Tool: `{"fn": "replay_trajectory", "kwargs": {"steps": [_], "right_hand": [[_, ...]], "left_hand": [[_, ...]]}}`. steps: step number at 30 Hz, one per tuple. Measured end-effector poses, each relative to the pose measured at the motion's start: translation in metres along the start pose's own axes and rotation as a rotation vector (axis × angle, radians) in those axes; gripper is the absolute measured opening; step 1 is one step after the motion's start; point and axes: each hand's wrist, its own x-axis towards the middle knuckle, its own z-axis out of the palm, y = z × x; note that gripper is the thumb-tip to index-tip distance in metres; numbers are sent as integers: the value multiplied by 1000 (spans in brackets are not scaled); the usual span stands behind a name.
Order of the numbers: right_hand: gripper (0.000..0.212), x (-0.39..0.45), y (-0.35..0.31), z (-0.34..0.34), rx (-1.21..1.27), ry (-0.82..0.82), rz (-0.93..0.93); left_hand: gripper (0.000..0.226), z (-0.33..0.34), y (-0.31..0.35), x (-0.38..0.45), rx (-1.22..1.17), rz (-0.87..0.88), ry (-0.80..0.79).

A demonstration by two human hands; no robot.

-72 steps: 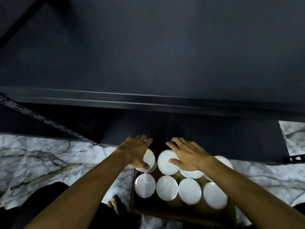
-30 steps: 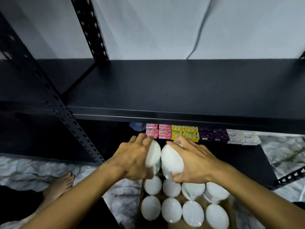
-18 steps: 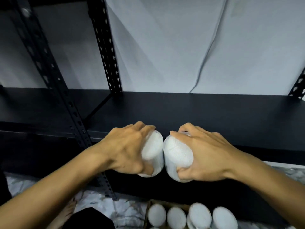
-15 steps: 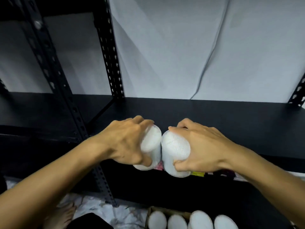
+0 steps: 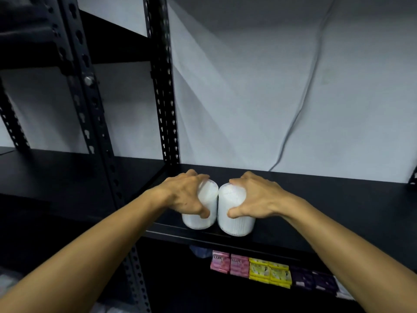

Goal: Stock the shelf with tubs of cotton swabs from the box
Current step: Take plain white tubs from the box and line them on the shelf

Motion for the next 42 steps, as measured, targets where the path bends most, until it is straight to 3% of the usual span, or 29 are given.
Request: {"fn": "replay_trajectory", "kwargs": {"steps": [14,19,23,25,32,42], "right_hand": [[91,36,11,14,25,-86,51],[109,18,22,20,98,-80,63],[102,-9,23,47,217,171,105],[98,-15,19,63,288,226,130],[79,5,11,86,382,315,173],[75,80,8,90,373,317,155]], "left_hand": [[108,18,-15,30,-52,-57,-54],[125,31,-18,7,-68,-84,109],[110,67,-6,-26,-245,-198,404],[102,84,0,-31,-346,-254,462],[81,106,-3,-8,-447,-233,527],[72,94,-44,51,-455,-209,507]]}}
